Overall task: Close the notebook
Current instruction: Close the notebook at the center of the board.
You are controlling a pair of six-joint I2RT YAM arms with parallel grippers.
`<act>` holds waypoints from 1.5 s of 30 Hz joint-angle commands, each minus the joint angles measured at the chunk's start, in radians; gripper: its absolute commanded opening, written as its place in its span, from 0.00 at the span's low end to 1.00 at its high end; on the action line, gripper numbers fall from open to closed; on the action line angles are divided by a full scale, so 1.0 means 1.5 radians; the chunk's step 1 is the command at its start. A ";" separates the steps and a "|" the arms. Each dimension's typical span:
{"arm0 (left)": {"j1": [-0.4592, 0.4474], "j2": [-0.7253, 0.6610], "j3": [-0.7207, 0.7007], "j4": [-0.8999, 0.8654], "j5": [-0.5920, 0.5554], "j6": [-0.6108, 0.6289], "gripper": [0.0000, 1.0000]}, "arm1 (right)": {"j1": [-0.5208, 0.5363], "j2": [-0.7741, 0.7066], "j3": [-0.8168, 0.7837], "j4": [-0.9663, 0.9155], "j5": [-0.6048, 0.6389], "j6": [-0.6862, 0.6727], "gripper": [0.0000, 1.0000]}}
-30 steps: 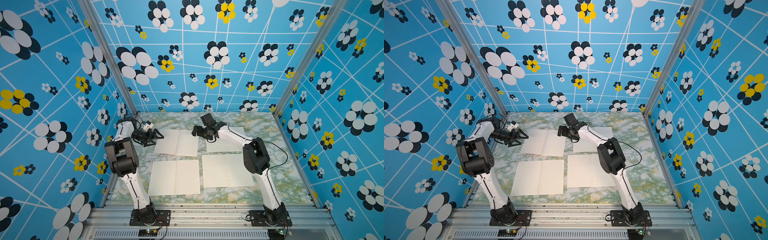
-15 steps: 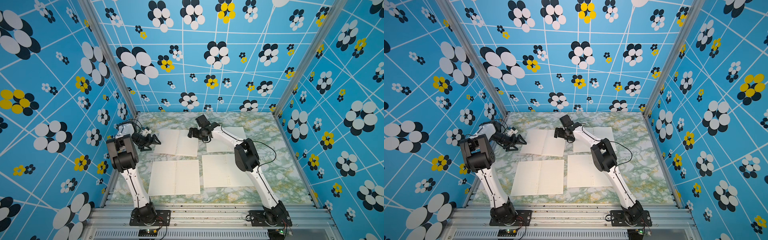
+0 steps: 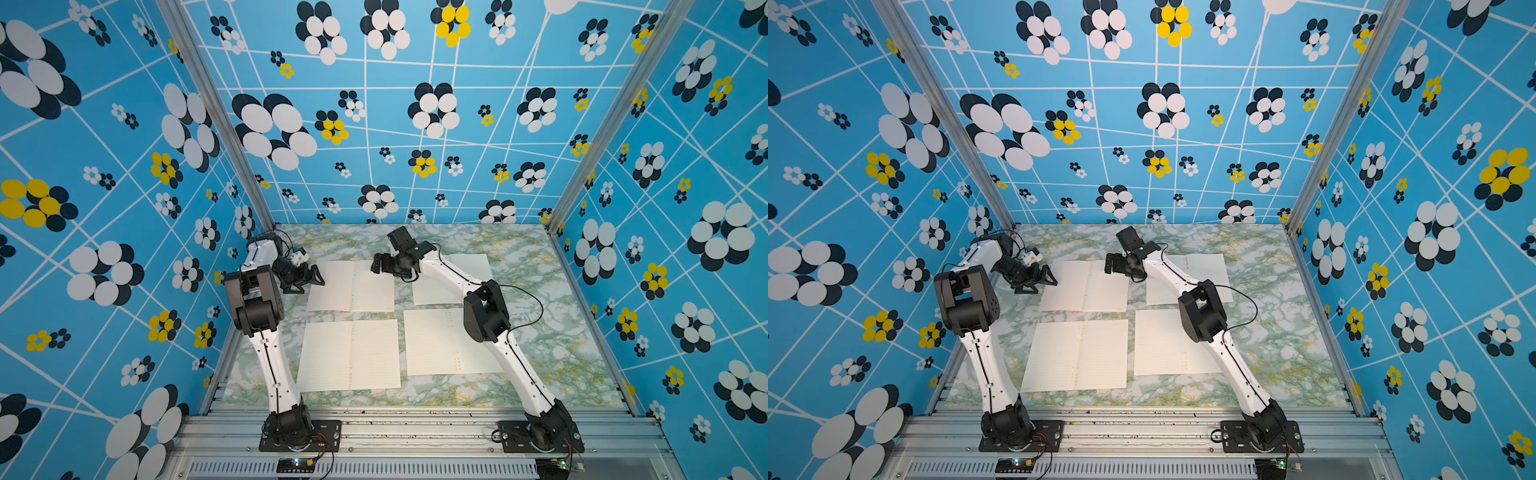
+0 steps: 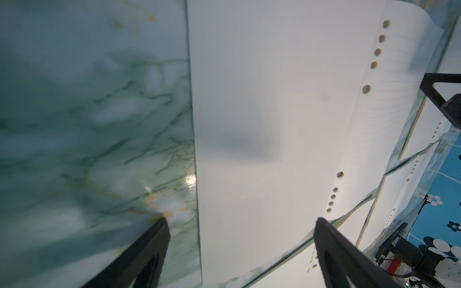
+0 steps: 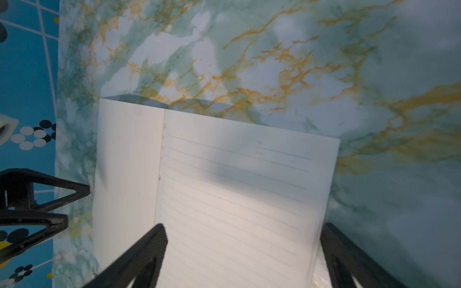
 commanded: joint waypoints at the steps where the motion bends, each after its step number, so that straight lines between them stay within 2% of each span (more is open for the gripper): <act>1: -0.012 0.030 0.017 -0.035 0.001 0.012 0.93 | 0.002 0.027 0.010 -0.044 -0.029 -0.018 0.99; 20: -0.034 -0.004 -0.032 -0.029 0.031 -0.009 0.93 | 0.013 0.011 -0.017 -0.039 -0.023 -0.014 0.99; 28: -0.043 -0.046 -0.032 -0.038 0.116 -0.018 0.93 | 0.014 0.016 -0.017 -0.037 -0.031 -0.013 0.99; 38: -0.083 -0.136 -0.015 -0.075 0.211 -0.002 0.93 | 0.014 0.014 -0.013 -0.037 -0.040 -0.016 0.99; 45: -0.153 -0.162 0.010 -0.121 0.232 0.025 0.93 | 0.010 -0.008 -0.018 -0.047 -0.031 -0.023 0.99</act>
